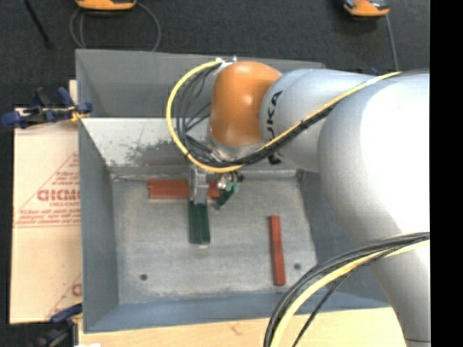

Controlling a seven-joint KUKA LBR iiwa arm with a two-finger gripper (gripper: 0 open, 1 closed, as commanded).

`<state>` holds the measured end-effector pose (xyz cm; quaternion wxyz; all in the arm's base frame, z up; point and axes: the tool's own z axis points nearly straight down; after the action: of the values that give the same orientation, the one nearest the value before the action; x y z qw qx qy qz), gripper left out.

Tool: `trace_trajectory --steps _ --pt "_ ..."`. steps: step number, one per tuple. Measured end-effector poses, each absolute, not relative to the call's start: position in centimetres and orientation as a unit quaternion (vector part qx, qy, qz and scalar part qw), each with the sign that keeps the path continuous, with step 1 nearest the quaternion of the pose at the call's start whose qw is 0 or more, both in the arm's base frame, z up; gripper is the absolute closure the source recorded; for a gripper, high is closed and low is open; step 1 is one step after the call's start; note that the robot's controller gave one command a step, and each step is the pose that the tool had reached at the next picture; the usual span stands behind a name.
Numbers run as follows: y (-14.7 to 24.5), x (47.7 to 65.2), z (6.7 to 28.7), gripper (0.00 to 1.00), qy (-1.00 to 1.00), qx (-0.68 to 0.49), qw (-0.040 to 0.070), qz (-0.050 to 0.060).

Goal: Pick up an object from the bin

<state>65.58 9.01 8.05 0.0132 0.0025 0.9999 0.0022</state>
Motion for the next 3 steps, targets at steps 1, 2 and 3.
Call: trace_trajectory --steps 1,2,3 --pt "8.95 64.98 7.29 0.0 1.0 0.002 0.003 0.001" --pt "8.99 65.26 7.73 1.0 1.0 0.002 0.006 0.001" --pt "8.95 64.97 7.23 0.0 1.0 0.002 0.003 0.001"
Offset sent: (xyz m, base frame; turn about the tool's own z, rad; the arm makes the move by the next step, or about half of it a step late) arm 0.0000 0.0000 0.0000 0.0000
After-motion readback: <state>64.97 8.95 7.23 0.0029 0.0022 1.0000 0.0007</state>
